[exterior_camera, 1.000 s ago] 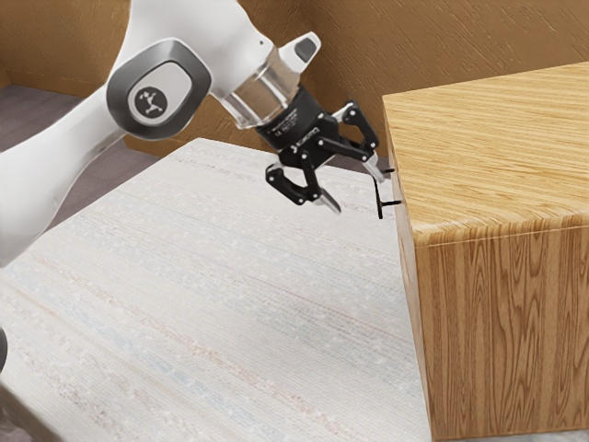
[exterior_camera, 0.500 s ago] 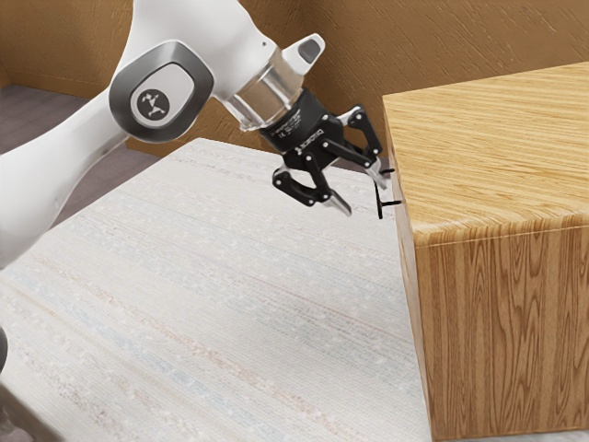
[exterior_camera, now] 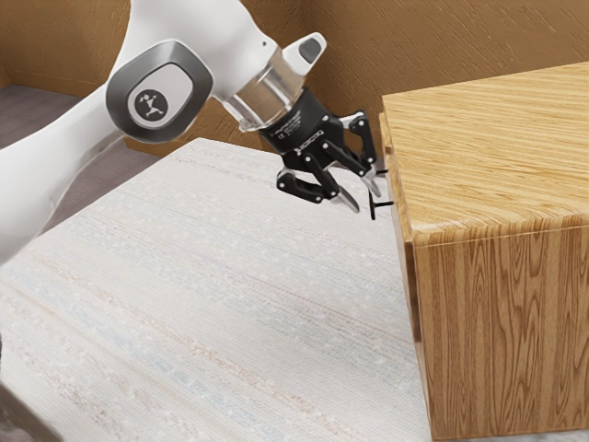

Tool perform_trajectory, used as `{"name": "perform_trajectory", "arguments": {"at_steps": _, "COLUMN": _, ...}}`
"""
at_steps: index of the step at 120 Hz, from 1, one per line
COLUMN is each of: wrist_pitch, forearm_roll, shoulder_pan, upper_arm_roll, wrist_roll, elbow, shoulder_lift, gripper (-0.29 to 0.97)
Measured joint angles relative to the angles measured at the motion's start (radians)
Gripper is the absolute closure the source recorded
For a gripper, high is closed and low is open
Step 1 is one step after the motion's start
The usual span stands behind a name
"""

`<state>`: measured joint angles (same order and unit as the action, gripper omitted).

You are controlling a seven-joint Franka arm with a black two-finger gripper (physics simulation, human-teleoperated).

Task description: Pull the drawer handle with one arm to open the drawer

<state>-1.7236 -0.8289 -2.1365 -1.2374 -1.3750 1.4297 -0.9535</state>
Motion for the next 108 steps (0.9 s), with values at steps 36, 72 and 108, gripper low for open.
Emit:
{"name": "perform_trajectory", "arguments": {"at_steps": 36, "wrist_pitch": -0.020, "forearm_roll": 0.038, "shoulder_pan": 0.064, "upper_arm_roll": 0.003, "wrist_roll": 0.006, "elbow": 0.045, "shoulder_lift": 0.022, "gripper": 0.58}}
{"name": "perform_trajectory", "arguments": {"at_steps": 72, "wrist_pitch": -0.044, "forearm_roll": 0.074, "shoulder_pan": 0.121, "upper_arm_roll": 0.014, "wrist_roll": 0.010, "elbow": 0.084, "shoulder_lift": 0.042, "gripper": 0.58}}
{"name": "perform_trajectory", "arguments": {"at_steps": 108, "wrist_pitch": -0.062, "forearm_roll": 0.103, "shoulder_pan": 0.165, "upper_arm_roll": 0.027, "wrist_roll": 0.012, "elbow": 0.118, "shoulder_lift": 0.055, "gripper": 0.59}}
